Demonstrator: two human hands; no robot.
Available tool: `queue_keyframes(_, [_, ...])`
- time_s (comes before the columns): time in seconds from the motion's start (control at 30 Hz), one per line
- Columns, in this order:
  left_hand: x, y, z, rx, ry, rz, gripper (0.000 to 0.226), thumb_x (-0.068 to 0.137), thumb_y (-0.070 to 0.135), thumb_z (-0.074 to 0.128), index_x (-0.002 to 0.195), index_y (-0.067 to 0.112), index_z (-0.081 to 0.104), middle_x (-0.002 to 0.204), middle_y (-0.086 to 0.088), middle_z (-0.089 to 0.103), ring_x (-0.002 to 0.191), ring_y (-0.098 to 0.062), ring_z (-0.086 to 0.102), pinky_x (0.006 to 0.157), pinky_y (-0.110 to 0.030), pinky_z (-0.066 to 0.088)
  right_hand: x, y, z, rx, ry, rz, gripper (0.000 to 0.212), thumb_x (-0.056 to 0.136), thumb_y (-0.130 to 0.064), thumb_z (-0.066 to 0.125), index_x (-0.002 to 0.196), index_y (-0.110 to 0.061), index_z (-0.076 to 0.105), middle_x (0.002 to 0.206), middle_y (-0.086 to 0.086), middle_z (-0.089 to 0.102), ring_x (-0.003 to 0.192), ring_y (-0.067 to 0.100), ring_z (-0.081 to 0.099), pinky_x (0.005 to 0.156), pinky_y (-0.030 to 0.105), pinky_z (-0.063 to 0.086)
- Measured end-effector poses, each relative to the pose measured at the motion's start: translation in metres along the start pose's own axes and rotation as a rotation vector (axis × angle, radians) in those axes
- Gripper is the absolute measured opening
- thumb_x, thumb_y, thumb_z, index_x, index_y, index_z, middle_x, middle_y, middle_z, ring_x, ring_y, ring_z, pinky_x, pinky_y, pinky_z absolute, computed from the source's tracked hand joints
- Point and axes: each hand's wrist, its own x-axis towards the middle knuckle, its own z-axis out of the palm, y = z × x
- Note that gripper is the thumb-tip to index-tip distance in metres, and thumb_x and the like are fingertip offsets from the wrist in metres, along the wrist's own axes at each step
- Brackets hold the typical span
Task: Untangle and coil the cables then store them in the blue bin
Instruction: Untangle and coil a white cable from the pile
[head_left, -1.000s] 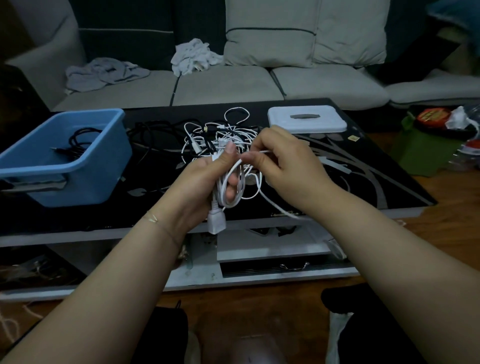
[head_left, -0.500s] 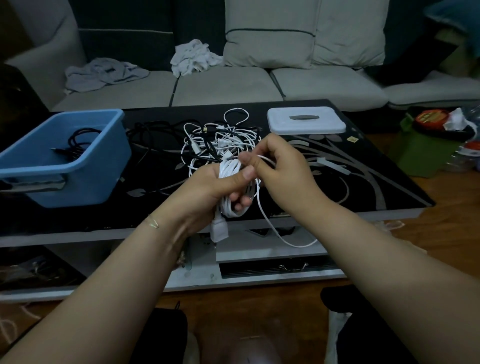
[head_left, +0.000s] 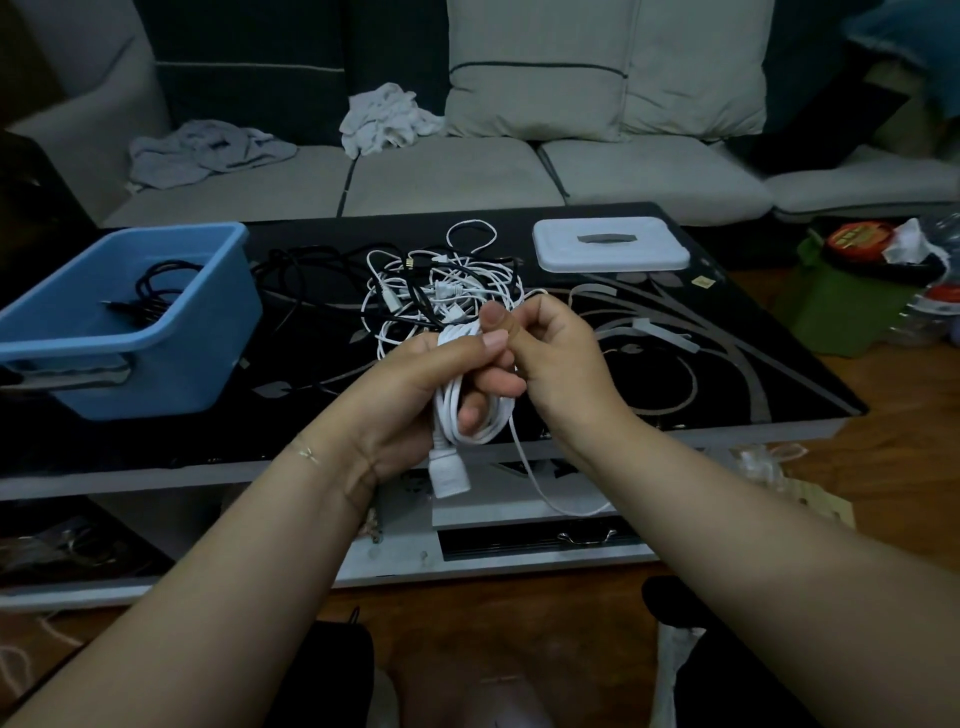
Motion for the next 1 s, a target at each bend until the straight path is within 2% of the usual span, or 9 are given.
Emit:
queue_keyframes(0.13, [0.001,-0.003,0.001,-0.044,-0.010,-0.001,0.025,0.075,0.024,0.058,0.069,0.008,0.076,0.066,-0.009,0.070,0.034,-0.004,0.043,0.044,-0.013,0.041,-0.005,0.001,0.006,0.068,0.017,-0.013,0.028,0.080,-0.039,0.064,0.079,-0.015,0.049,0.060,-0.008,0.053,0.058,0.004,0.051,0.061,0.018,0.045])
queue_keyframes(0.27, [0.002,-0.003,0.004,-0.104,0.026,0.023,0.024,0.076,0.018,0.058,0.082,0.006,0.078,0.098,-0.020,0.064,0.034,-0.002,0.033,0.042,-0.011,0.038,-0.006,0.000,0.010,-0.016,0.052,-0.022,0.017,0.099,-0.016,0.048,0.082,-0.014,0.050,0.071,-0.007,0.058,0.060,-0.007,0.057,0.059,0.011,0.046])
queue_keyframes(0.37, [0.002,0.002,0.003,-0.148,0.074,0.064,0.030,0.078,0.016,0.055,0.097,0.002,0.073,0.108,-0.018,0.070,0.034,-0.001,0.030,0.041,-0.011,0.037,-0.006,0.003,0.008,-0.221,0.021,-0.100,0.026,0.094,0.001,0.044,0.086,-0.020,0.055,0.082,-0.003,0.063,0.079,0.004,0.061,0.074,0.023,0.051])
queue_keyframes(0.47, [0.001,0.007,0.001,-0.196,0.132,0.096,0.033,0.079,0.017,0.053,0.105,0.001,0.065,0.112,-0.014,0.070,0.034,-0.001,0.032,0.041,-0.012,0.040,-0.006,0.010,0.006,-0.496,0.000,-0.135,0.016,0.098,-0.024,0.042,0.103,-0.026,0.057,0.088,0.000,0.066,0.084,0.020,0.063,0.079,0.044,0.052])
queue_keyframes(0.57, [0.000,0.012,-0.002,-0.226,0.203,0.142,0.021,0.090,0.013,0.048,0.098,0.004,0.066,0.111,-0.012,0.071,0.036,-0.001,0.037,0.043,-0.013,0.044,-0.006,0.011,0.006,-0.772,-0.129,-0.169,0.023,0.098,-0.036,0.034,0.113,-0.031,0.051,0.083,0.007,0.067,0.077,0.033,0.061,0.070,0.049,0.050])
queue_keyframes(0.63, [0.000,0.014,-0.007,-0.240,0.242,0.154,0.024,0.096,0.014,0.048,0.088,0.008,0.069,0.111,-0.010,0.071,0.044,0.000,0.050,0.045,-0.013,0.045,-0.009,0.008,0.007,-0.932,-0.188,-0.191,0.024,0.100,-0.034,0.035,0.118,-0.025,0.050,0.085,0.010,0.068,0.082,0.036,0.061,0.069,0.046,0.049])
queue_keyframes(0.7, [0.001,0.014,-0.013,-0.245,0.263,0.168,0.027,0.095,0.018,0.051,0.078,0.013,0.071,0.110,-0.007,0.072,0.067,-0.005,0.068,0.052,-0.013,0.048,-0.013,0.008,0.008,-1.044,-0.226,-0.215,0.024,0.100,-0.032,0.037,0.119,-0.021,0.048,0.090,0.012,0.068,0.087,0.037,0.061,0.070,0.043,0.049])
queue_keyframes(0.8, [0.004,0.012,-0.018,-0.198,0.284,0.205,0.016,0.087,0.029,0.056,0.088,0.015,0.063,0.118,-0.008,0.069,0.100,-0.019,0.070,0.064,-0.018,0.054,-0.017,0.007,0.011,-1.113,-0.285,-0.237,0.020,0.099,-0.028,0.040,0.114,-0.017,0.048,0.095,0.015,0.067,0.091,0.039,0.059,0.067,0.041,0.046])
queue_keyframes(1.0, [0.007,0.008,-0.022,-0.008,0.286,0.242,0.031,0.082,0.029,0.070,0.104,0.010,0.062,0.118,-0.009,0.069,0.107,-0.022,0.067,0.079,-0.026,0.055,-0.017,0.002,0.009,-1.191,-0.270,-0.265,0.022,0.100,-0.033,0.040,0.109,-0.017,0.052,0.097,0.013,0.066,0.092,0.037,0.057,0.060,0.034,0.027])
